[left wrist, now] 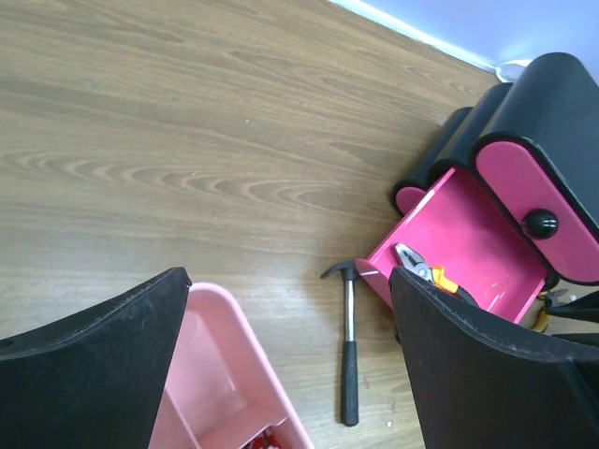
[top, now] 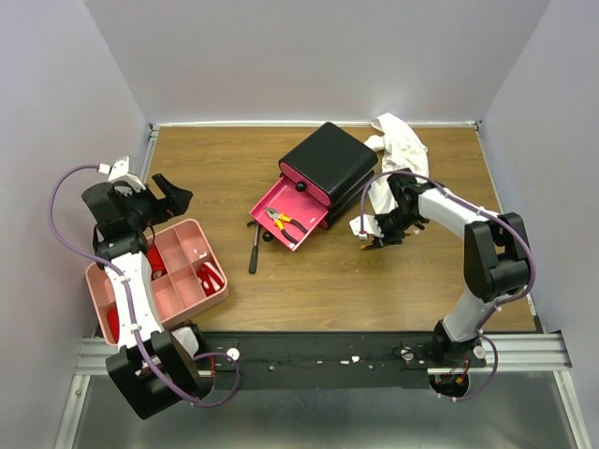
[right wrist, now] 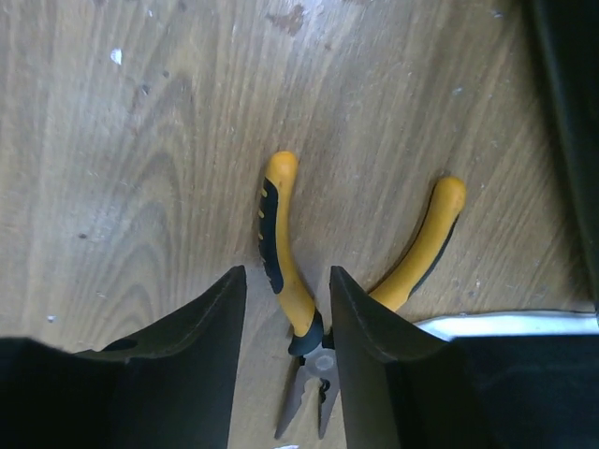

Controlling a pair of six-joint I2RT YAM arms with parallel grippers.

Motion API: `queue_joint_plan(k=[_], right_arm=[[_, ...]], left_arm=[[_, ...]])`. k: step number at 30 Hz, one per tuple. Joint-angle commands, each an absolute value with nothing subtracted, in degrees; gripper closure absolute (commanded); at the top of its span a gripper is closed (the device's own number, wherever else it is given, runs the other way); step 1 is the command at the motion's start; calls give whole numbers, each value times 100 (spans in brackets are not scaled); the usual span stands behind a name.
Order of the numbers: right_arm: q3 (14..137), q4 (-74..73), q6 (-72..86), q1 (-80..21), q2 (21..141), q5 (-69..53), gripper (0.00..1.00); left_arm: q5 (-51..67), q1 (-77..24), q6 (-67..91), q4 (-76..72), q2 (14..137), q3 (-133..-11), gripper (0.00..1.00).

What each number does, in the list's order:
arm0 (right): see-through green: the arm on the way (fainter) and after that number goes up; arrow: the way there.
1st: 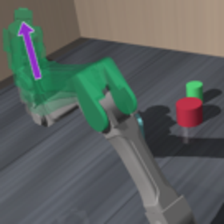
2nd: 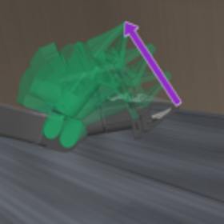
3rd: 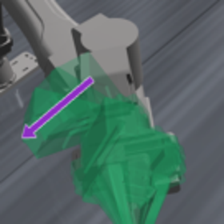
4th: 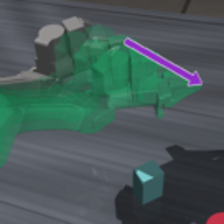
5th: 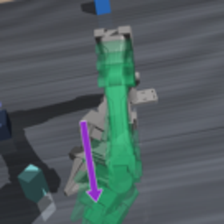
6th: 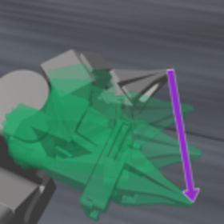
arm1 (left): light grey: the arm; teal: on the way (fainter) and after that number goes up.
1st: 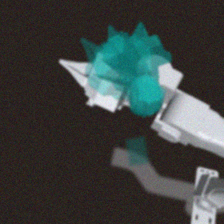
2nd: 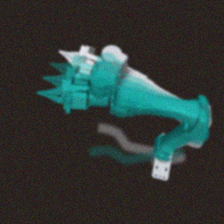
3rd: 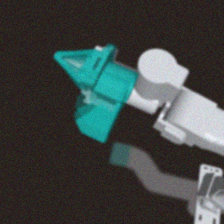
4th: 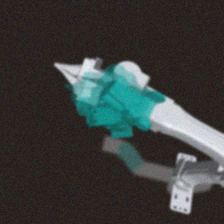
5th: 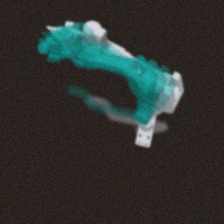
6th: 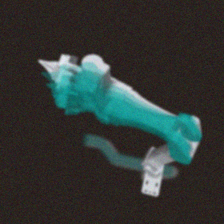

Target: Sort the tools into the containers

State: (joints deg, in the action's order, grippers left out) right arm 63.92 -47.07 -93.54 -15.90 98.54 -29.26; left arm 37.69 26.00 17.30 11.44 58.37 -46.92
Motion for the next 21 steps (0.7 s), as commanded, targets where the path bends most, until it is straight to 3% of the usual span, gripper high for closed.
queue_joint_plan(k=[1,4,9,14,18,21], right_arm=[[6344,-4367,-10010,-1556,10141,-2689,55],[6705,-4649,-9862,-1556,10344,-2619,64],[6759,-4869,-9984,-1573,10486,-2295,67],[6303,-4693,-10178,-1565,10126,-2004,94],[6468,-5754,-10143,-1573,9204,-2810,99],[7406,-6748,-9600,-1713,8676,-3803,99]], left_arm=[[3779,2970,1503,1485,5775,-4799,1],[3779,3120,1477,1556,5722,-4816,1],[3814,3199,1582,1486,5617,-4799,1],[3911,3208,1828,1258,5520,-4711,1],[4008,3147,2179,950,5449,-4641,1],[4008,3015,2408,704,5388,-4562,1]])
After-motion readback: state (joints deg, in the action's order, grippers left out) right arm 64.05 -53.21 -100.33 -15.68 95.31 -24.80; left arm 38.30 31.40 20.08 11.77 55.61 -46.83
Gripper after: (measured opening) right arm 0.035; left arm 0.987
